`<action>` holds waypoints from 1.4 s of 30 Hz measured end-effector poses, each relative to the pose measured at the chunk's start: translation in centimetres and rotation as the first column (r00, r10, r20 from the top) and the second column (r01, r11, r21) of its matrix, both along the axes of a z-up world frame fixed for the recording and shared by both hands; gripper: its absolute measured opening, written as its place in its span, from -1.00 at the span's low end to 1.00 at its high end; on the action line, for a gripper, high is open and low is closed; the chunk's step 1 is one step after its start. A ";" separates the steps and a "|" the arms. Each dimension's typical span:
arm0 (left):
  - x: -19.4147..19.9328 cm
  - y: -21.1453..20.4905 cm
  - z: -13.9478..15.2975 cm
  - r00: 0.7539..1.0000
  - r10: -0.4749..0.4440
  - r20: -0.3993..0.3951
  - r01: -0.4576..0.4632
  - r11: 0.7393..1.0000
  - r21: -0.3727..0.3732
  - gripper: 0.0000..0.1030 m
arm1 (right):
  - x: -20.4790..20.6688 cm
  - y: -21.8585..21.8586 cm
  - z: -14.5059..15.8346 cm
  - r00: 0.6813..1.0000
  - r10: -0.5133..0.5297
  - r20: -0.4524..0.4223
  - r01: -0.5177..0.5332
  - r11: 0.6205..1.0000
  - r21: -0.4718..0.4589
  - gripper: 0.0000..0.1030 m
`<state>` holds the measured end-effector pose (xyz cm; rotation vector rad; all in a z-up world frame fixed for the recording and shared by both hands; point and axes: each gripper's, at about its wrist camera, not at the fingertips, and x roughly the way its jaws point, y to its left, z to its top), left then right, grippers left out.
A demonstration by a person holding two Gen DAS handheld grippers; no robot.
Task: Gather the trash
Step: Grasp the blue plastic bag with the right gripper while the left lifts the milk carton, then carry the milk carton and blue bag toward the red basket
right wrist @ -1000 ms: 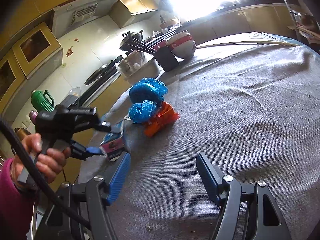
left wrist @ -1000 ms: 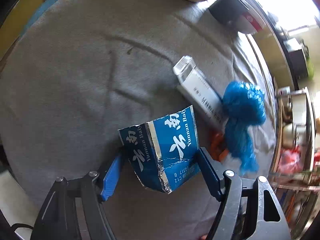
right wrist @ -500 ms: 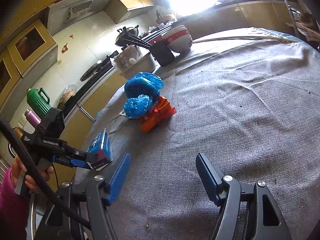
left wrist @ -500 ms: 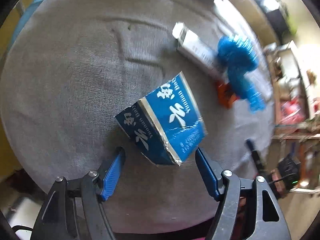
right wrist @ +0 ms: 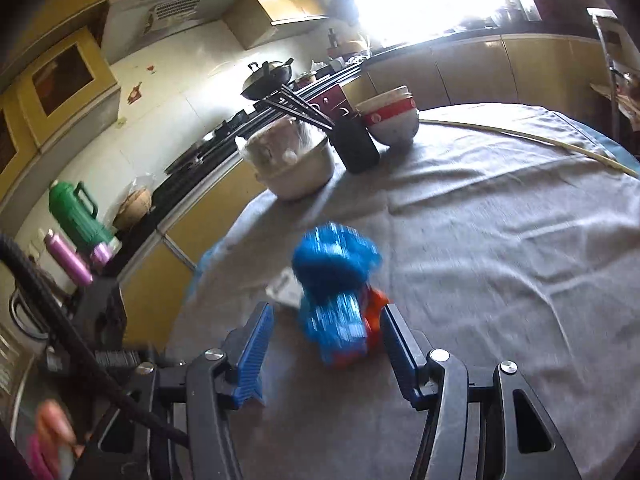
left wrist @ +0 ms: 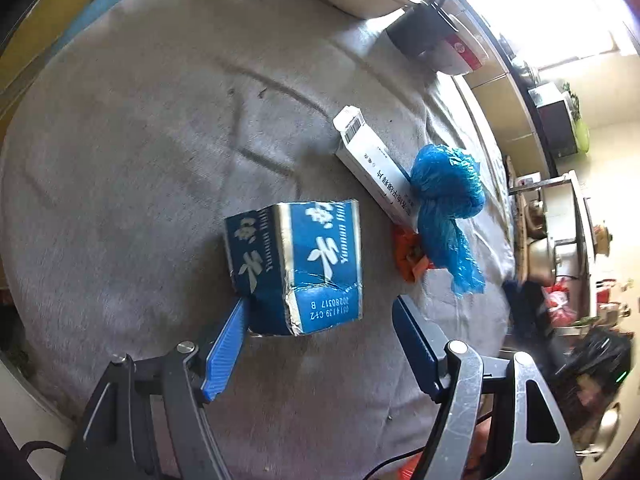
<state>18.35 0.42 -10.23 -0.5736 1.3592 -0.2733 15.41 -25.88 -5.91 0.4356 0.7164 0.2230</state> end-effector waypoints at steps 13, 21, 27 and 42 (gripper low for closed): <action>0.4 0.6 -1.9 0.995 -0.086 0.040 0.086 0.996 0.018 0.42 | 10.2 2.7 -3.3 0.964 -0.055 -0.261 0.057 0.998 0.003 0.09; 0.3 0.1 -2.0 0.989 -0.110 0.097 0.110 0.994 0.008 0.32 | 8.9 4.6 -2.8 0.984 -0.056 -0.169 0.033 0.990 -0.136 -0.14; 0.2 0.6 -1.7 0.984 -0.118 0.130 0.119 0.993 -0.002 0.19 | 4.6 2.9 -1.2 0.994 -0.052 -0.095 0.041 0.993 -0.111 -0.15; -1.9 2.8 2.8 0.958 -0.185 0.218 0.167 0.981 0.099 0.11 | -7.4 -2.6 -2.5 0.989 -0.098 -0.108 0.094 0.995 -0.045 -0.15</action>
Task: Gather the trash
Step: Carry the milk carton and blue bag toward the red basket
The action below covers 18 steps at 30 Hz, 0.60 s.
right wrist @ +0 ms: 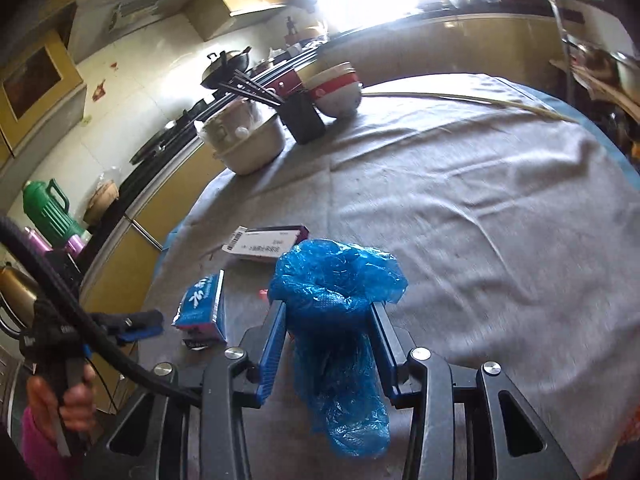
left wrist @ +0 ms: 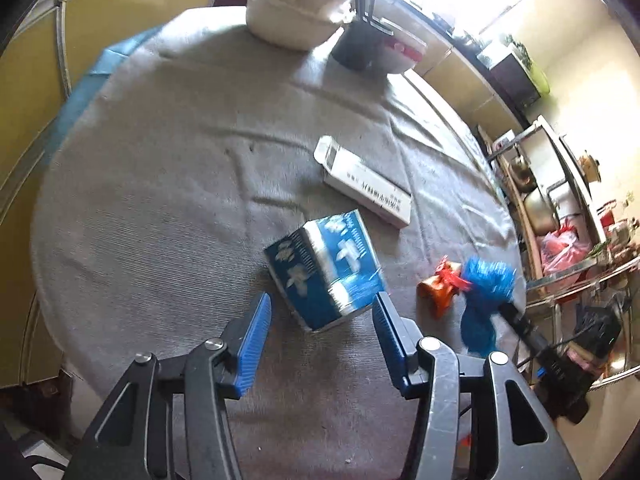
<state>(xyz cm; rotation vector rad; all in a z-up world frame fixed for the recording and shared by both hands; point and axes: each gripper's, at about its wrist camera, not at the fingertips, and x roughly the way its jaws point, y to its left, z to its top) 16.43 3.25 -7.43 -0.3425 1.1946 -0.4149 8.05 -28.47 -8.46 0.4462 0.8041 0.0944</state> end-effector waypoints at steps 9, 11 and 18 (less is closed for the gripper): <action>0.7 -2.6 -1.1 0.984 0.126 -0.128 -0.116 0.990 0.083 0.42 | -3.8 -1.3 0.2 0.996 -0.062 0.060 0.060 0.998 0.027 -0.15; 0.9 -4.0 -1.6 0.979 0.142 -0.148 -0.124 0.984 0.129 0.42 | -4.1 -1.5 -0.3 0.996 -0.067 0.049 0.065 0.997 0.047 -0.14; 1.3 -6.9 -1.7 0.974 0.201 -0.106 -0.168 0.953 0.253 0.43 | -4.7 -1.7 -1.8 0.998 -0.056 0.031 0.055 0.997 0.060 -0.14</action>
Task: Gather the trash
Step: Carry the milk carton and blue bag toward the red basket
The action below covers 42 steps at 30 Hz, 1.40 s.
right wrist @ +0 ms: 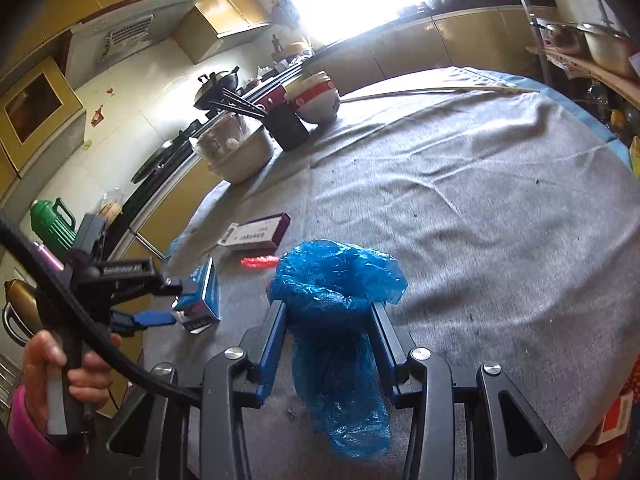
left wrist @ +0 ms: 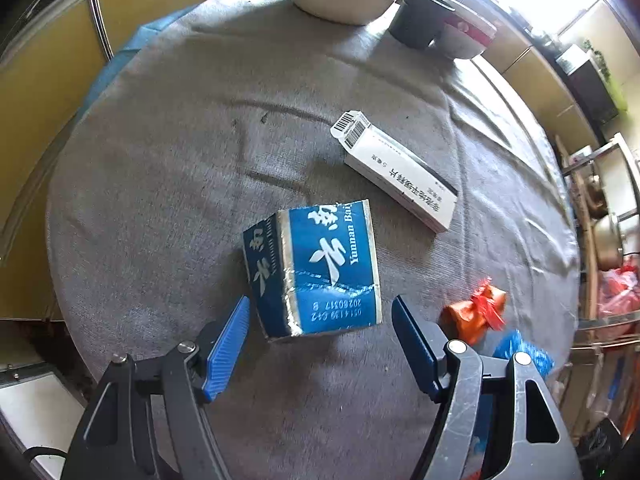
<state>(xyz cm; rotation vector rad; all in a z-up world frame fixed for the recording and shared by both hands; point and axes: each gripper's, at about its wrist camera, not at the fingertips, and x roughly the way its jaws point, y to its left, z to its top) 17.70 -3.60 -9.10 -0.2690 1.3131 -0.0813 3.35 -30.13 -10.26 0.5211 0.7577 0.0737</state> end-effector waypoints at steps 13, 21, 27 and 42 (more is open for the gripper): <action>0.6 -0.6 -2.3 0.999 -0.035 -0.007 0.036 0.999 0.027 0.42 | -0.2 -0.4 -1.1 1.000 0.012 0.011 -0.012 1.000 0.025 -0.14; -0.3 1.1 -1.9 0.997 -0.074 0.026 0.073 0.997 0.005 0.39 | -0.2 -0.4 -1.5 1.000 0.014 0.009 -0.014 0.999 0.033 -0.13; -2.6 1.3 -0.5 0.990 -0.115 0.077 0.114 0.993 0.011 0.38 | -0.8 -0.2 -1.1 1.000 0.009 0.018 -0.010 1.000 0.011 -0.13; -9.6 -2.8 4.6 0.897 -0.352 0.267 0.308 0.932 0.194 0.39 | -4.5 -0.4 3.1 0.993 -0.007 0.117 0.010 1.000 -0.026 -0.13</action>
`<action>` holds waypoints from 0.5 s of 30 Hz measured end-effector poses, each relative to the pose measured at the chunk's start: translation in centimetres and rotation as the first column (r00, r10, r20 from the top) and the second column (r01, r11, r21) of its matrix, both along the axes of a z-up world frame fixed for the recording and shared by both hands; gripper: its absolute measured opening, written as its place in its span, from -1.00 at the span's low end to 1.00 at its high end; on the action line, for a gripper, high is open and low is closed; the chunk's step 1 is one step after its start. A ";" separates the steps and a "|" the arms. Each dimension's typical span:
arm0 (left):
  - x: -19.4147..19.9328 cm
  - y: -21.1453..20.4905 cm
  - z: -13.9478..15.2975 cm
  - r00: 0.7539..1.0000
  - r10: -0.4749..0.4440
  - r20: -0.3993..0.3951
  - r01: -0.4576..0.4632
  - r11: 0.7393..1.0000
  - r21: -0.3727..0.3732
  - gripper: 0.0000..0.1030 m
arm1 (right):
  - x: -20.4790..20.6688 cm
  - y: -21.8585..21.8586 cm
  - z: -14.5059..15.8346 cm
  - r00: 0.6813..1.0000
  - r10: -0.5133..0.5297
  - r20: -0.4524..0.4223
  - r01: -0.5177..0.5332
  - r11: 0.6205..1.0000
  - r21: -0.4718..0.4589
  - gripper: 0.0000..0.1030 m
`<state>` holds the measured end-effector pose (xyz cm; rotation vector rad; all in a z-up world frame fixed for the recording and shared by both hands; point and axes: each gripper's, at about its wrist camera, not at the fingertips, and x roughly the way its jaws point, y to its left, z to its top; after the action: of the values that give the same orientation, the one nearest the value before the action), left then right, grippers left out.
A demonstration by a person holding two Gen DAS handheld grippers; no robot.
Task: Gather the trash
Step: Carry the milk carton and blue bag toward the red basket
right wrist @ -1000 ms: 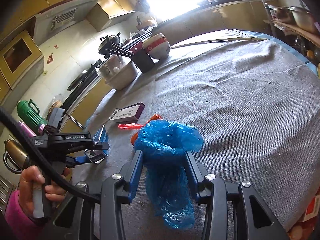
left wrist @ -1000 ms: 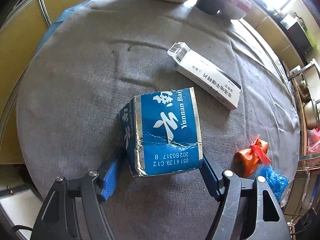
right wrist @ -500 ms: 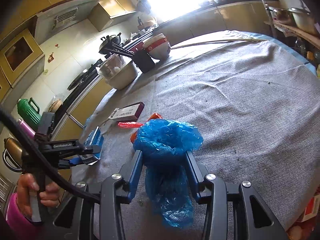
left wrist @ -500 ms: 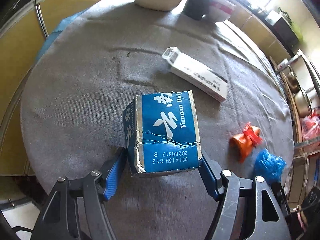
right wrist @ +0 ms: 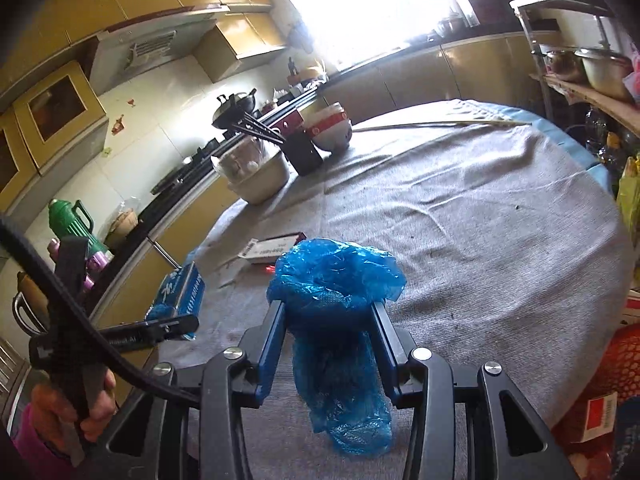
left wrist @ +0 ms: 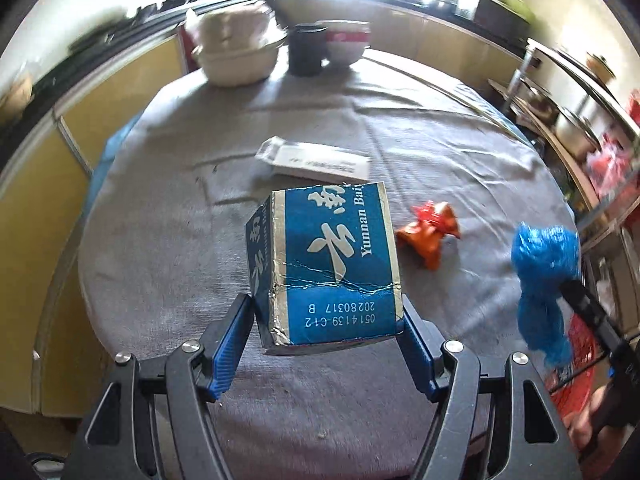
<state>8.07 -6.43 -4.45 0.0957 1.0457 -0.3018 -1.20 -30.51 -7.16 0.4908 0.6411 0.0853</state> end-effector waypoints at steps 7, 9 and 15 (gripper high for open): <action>-1.9 -2.6 1.7 0.994 -0.083 0.077 0.080 0.996 0.041 0.39 | -1.9 -0.4 1.8 0.999 -0.015 0.035 0.016 1.000 -0.010 -0.13; -2.2 -3.4 2.1 0.990 -0.104 0.100 0.099 0.994 0.055 0.39 | -2.5 -0.5 2.4 0.999 -0.021 0.047 0.022 1.000 -0.016 -0.13; -3.4 -4.9 3.1 0.979 -0.141 0.149 0.129 0.988 0.089 0.39 | -4.0 -1.2 3.4 0.997 -0.038 0.068 0.040 0.999 -0.031 -0.13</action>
<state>4.69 -11.30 -1.31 0.2587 0.8986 -0.3699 -5.20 -31.72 -3.81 0.4666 0.5661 0.0540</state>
